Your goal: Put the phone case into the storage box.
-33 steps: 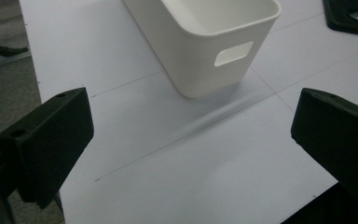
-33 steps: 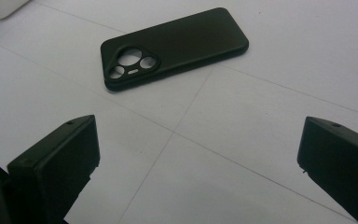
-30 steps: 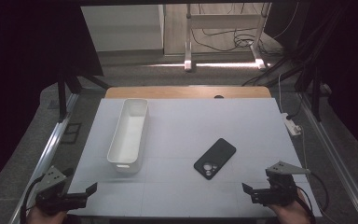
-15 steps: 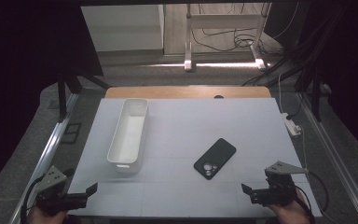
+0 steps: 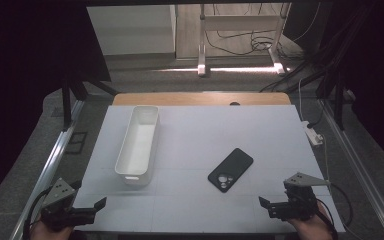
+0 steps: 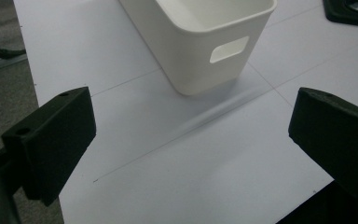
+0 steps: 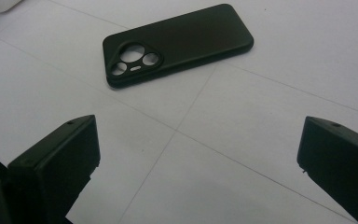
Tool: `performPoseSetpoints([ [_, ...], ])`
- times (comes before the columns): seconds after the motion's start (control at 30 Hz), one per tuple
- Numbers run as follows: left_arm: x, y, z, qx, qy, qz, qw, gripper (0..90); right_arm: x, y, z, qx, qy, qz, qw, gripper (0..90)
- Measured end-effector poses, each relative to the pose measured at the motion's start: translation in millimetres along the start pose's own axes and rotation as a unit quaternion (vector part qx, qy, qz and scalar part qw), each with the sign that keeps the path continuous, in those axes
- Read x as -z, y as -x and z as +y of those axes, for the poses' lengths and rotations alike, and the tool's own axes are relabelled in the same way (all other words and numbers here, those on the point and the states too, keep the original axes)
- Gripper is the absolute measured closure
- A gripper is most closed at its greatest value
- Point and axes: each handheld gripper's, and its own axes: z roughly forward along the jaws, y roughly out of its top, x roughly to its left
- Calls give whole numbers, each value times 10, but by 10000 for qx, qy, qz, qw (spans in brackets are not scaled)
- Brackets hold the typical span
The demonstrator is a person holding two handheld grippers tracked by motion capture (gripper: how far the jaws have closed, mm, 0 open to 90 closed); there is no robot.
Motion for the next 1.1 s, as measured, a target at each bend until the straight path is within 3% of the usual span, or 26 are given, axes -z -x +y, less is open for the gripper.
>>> performPoseSetpoints([
  [0.57, 0, -29, -6, 29, 32, -215, 9998, 11, -43, -36, 60, 166, -78, -3, 9998, 0],
  [1.1, 1, -50, -9, 93, 30, -250, 9996, 3, -162, -43, 176, 279, -163, 96, 9994, 0],
])
